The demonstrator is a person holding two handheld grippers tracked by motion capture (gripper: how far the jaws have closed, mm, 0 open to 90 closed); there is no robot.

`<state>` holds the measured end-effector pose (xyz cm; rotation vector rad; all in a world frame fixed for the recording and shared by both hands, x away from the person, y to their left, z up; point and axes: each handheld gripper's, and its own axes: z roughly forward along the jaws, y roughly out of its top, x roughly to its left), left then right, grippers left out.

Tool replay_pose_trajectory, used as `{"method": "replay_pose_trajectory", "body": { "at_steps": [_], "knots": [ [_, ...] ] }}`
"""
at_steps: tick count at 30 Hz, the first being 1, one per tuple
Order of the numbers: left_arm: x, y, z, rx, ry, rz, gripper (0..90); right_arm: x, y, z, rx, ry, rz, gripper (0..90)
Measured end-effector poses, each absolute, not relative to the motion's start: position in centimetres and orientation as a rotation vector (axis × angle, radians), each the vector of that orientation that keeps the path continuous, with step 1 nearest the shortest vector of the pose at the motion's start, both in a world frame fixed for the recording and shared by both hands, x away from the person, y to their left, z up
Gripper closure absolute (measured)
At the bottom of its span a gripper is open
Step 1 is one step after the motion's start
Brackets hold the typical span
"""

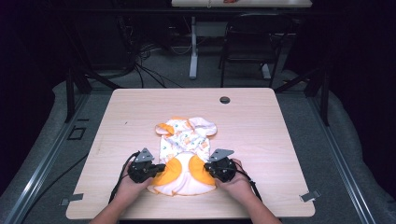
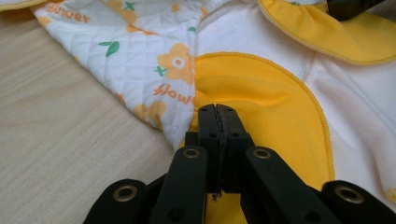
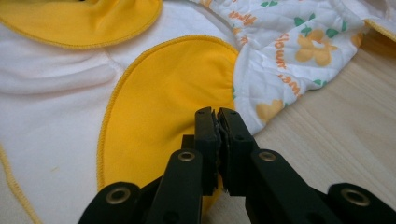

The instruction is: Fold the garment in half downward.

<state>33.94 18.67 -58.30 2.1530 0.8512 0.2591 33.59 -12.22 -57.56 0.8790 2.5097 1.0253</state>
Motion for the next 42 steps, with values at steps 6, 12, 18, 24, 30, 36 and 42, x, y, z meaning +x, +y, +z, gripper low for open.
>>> {"method": "replay_pose_trajectory", "body": {
  "at_steps": [6,12,18,24,30,36,42],
  "knots": [
    [33.6,18.6,-58.2,2.164,0.838,0.242,89.7,33.1,-12.3,-57.4,0.846,2.543,0.995,87.1],
    [33.0,18.4,-58.2,2.164,0.837,0.206,89.7,32.3,-12.6,-57.1,0.826,2.592,0.966,86.8],
    [32.0,18.0,-58.2,2.176,0.813,0.152,89.6,31.5,-13.3,-56.8,0.800,2.647,0.935,86.6],
    [31.1,17.4,-58.0,2.204,0.781,0.127,89.6,31.0,-13.8,-56.5,0.785,2.717,0.918,86.1],
    [31.3,17.6,-57.6,2.179,0.775,0.111,81.8,31.4,-14.5,-56.0,0.833,2.730,0.960,78.4],
    [33.7,18.6,-56.1,2.106,0.827,0.115,74.3,32.8,-15.0,-54.7,0.910,2.667,1.038,75.0],
    [37.9,18.6,-53.5,2.117,0.840,0.213,70.4,35.8,-14.3,-52.9,0.921,2.654,1.007,74.2]
  ]
}}
